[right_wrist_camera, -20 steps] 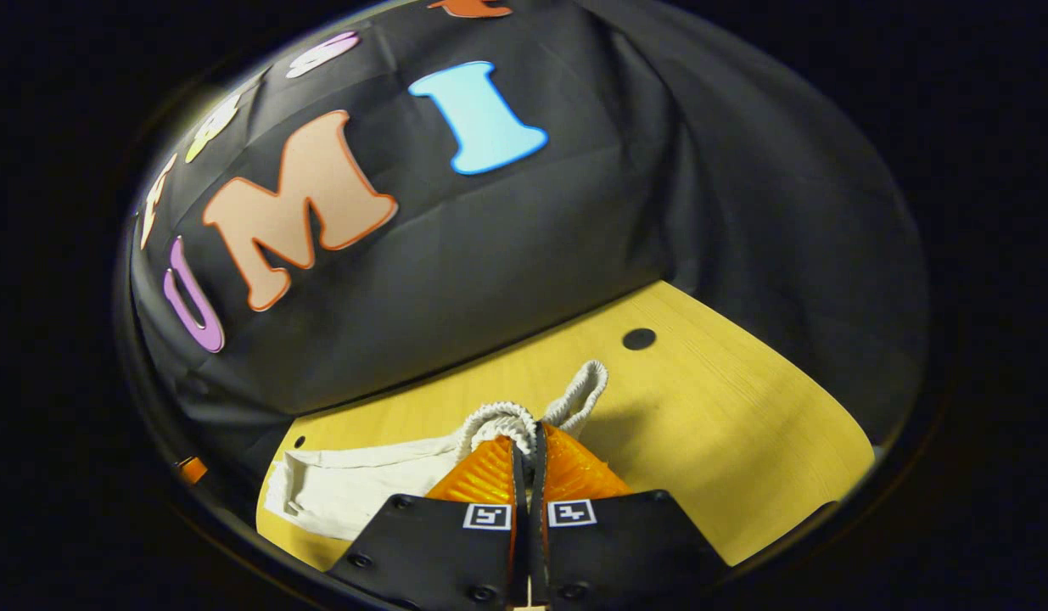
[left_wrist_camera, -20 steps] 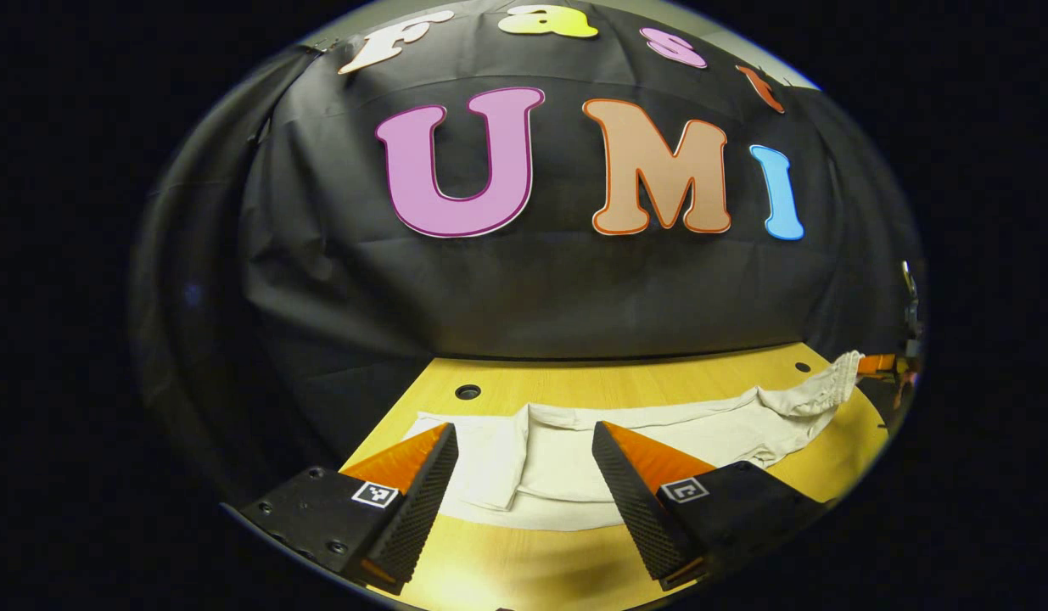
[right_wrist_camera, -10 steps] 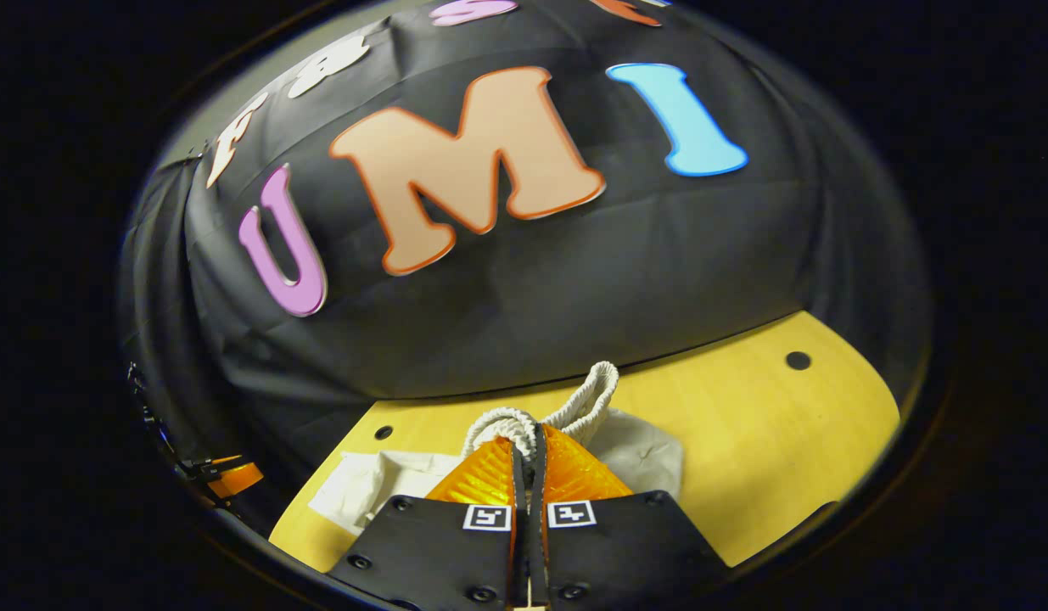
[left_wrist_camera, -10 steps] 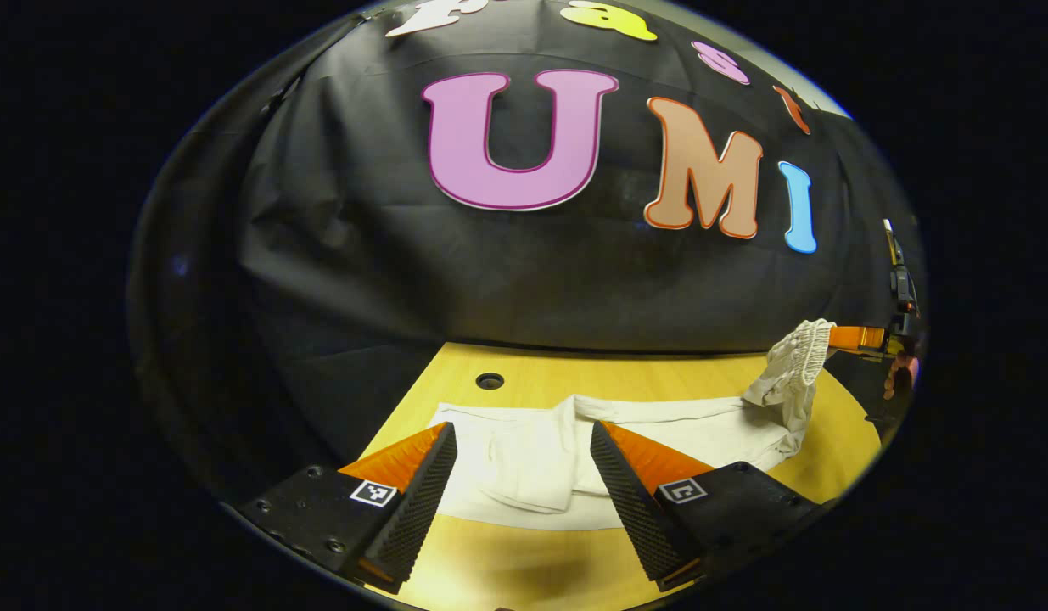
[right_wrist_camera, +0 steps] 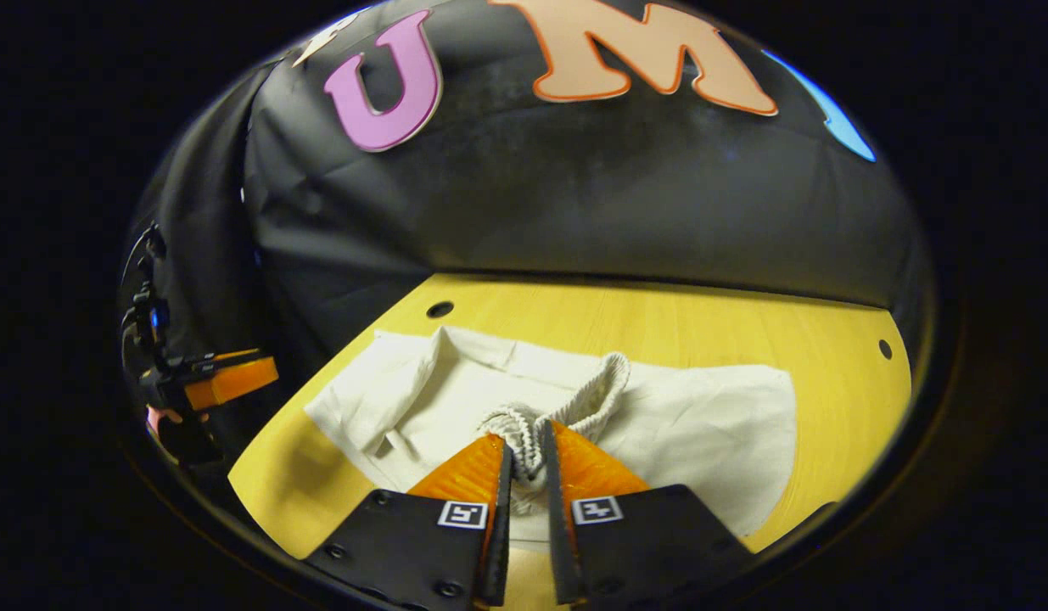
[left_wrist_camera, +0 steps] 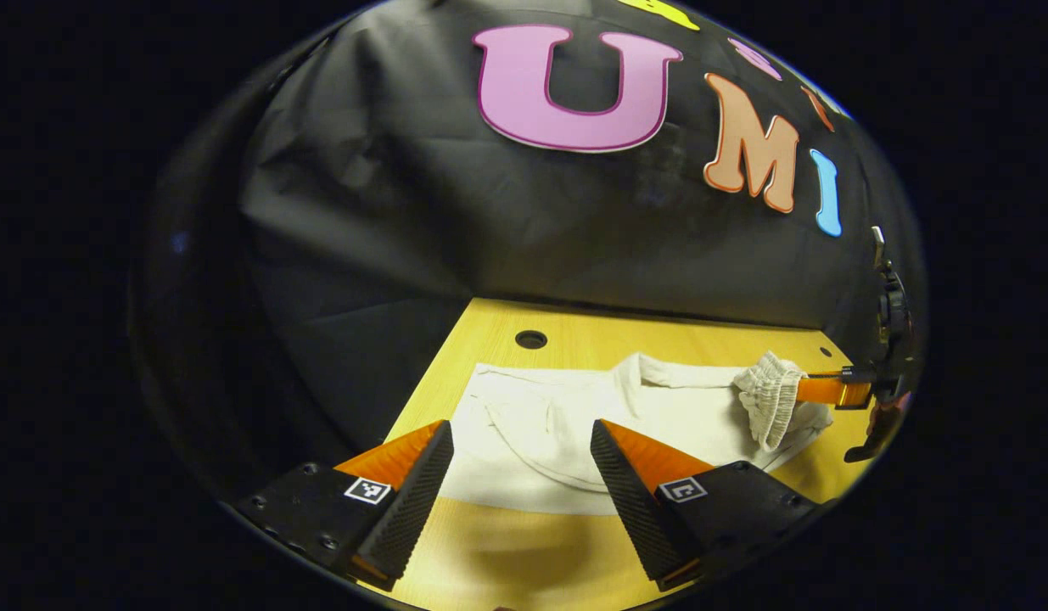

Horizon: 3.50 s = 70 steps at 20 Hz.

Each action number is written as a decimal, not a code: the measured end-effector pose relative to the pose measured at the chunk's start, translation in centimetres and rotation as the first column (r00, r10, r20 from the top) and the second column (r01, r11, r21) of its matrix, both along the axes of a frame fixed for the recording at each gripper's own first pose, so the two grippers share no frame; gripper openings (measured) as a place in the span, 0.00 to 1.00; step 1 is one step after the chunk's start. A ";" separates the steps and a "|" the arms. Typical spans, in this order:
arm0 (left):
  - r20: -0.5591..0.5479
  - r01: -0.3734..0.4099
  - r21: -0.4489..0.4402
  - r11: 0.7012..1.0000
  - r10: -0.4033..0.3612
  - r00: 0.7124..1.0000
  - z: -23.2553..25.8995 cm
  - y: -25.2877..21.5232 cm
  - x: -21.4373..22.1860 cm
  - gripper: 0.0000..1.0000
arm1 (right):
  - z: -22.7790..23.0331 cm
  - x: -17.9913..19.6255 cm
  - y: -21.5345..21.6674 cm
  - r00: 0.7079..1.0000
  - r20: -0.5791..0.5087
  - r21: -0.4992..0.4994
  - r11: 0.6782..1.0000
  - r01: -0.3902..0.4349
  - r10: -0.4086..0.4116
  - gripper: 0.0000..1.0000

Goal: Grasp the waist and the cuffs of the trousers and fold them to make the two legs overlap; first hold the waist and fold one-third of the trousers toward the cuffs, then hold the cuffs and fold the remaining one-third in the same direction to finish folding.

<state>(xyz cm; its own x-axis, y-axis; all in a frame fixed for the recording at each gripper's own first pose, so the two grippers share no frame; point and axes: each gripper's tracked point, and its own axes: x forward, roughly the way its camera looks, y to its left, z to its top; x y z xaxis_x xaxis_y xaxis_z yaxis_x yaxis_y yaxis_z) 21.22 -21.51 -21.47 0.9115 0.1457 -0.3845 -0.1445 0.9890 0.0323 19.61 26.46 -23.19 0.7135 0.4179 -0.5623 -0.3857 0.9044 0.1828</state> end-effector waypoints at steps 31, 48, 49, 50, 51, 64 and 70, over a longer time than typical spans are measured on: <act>-0.201 0.098 -0.052 0.994 -0.107 0.974 -11.0 1.1 10.2 0.20 | 4.9 -3.9 -11.1 0.950 0.022 -0.003 0.950 0.312 -0.312 0.92; 0.036 0.290 -0.142 0.946 -0.288 0.957 3.0 -13.8 9.5 0.00 | 6.2 -6.0 -15.6 0.948 0.052 0.013 0.949 0.314 -0.314 0.96; 0.049 0.308 -0.138 0.941 -0.304 0.951 3.8 -15.7 9.7 0.00 | 6.4 -6.0 -16.2 0.949 0.053 0.012 0.950 0.311 -0.312 0.92; 0.064 0.329 -0.126 0.936 -0.324 0.944 4.5 -17.6 10.1 0.00 | 6.3 -6.2 -17.0 0.950 0.055 0.005 0.951 0.308 -0.308 0.97; 0.074 0.349 -0.113 0.930 -0.343 0.936 5.1 -19.5 10.5 0.00 | 6.4 -6.2 -17.8 0.950 0.061 -0.005 0.952 0.307 -0.306 0.97; -0.095 0.479 -0.015 0.877 -0.479 0.873 -2.4 -38.1 12.9 0.00 | 5.8 -7.4 -27.2 0.926 0.048 -0.024 0.926 0.376 -0.374 0.92; -0.193 0.480 0.007 0.877 -0.470 0.861 -8.6 -39.9 13.3 0.04 | 5.1 -8.3 -28.5 0.929 0.028 -0.036 0.928 0.370 -0.369 0.96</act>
<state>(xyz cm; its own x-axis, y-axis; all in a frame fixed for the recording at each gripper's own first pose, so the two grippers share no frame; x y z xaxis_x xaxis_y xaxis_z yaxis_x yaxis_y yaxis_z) 34.56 -61.42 -30.11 0.7910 -0.2629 -0.5524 0.3560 0.9321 0.0662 11.30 -2.04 -18.10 0.8245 0.0999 -0.5570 -0.0258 0.9899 0.1393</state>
